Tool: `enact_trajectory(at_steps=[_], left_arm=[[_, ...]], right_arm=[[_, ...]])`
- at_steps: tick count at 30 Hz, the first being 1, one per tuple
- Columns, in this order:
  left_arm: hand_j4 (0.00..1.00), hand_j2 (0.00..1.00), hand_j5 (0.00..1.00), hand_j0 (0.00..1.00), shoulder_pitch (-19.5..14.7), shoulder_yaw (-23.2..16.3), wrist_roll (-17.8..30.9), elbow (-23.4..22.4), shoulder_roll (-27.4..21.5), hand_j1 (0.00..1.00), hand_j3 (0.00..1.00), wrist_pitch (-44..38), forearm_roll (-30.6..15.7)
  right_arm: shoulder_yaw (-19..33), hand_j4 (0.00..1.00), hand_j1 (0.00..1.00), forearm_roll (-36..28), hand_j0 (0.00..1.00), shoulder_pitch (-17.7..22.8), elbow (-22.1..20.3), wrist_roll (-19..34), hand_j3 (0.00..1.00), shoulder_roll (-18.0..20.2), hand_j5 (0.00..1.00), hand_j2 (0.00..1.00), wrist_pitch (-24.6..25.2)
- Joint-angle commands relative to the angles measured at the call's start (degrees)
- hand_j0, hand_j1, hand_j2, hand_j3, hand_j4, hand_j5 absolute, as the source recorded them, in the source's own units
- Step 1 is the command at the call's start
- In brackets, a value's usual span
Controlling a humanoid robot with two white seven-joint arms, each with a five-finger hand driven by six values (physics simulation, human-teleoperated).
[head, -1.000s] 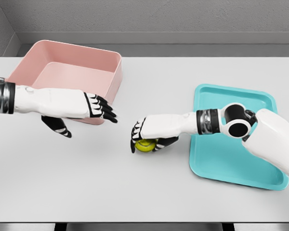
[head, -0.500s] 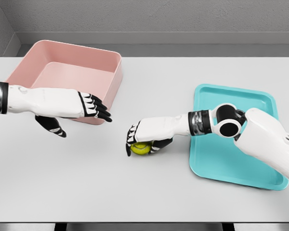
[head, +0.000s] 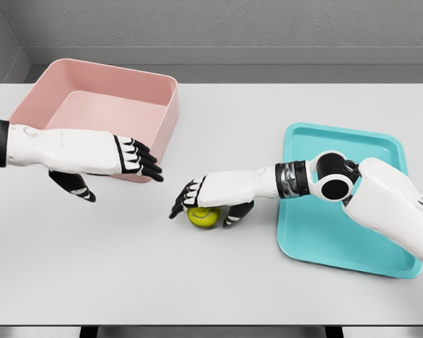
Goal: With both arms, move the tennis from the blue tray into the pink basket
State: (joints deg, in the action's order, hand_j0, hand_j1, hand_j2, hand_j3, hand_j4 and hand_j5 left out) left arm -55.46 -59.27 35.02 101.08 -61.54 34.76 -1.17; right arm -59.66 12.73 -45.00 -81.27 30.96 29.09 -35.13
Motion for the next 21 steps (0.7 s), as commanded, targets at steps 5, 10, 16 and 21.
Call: enact_trajectory(at_steps=[5, 10, 16, 21], left_arm=[[1.00, 1.00, 1.00, 1.00, 0.00, -0.14, -0.02, 0.00, -0.78, 1.00, 1.00, 0.24, -6.12], [1.00, 1.00, 1.00, 1.00, 0.00, -0.93, -0.02, 0.00, -0.86, 1.00, 1.00, 0.24, -6.21], [1.00, 1.00, 1.00, 1.00, -1.32, -0.93, -0.02, 0.00, 9.86, 1.00, 1.00, 0.24, -2.35], [1.00, 1.00, 1.00, 1.00, -1.67, -2.34, -0.02, -0.79, 19.00, 1.00, 1.00, 0.24, 1.00]], right_arm=[[0.95, 1.00, 1.00, -0.52, 1.00, -1.93, -0.46, -0.64, 1.00, 3.95, 1.00, 1.00, 0.13], [11.06, 1.00, 1.00, -0.52, 1.00, -4.57, -0.55, -0.20, 1.00, 18.89, 1.00, 1.00, 0.13], [15.98, 1.00, 1.00, -0.69, 1.00, 0.62, 3.84, -16.01, 1.00, 24.17, 1.00, 1.00, 0.13], [17.21, 1.00, 1.00, -0.69, 1.00, 1.58, 4.19, -18.04, 1.00, 26.36, 1.00, 1.00, 0.13]])
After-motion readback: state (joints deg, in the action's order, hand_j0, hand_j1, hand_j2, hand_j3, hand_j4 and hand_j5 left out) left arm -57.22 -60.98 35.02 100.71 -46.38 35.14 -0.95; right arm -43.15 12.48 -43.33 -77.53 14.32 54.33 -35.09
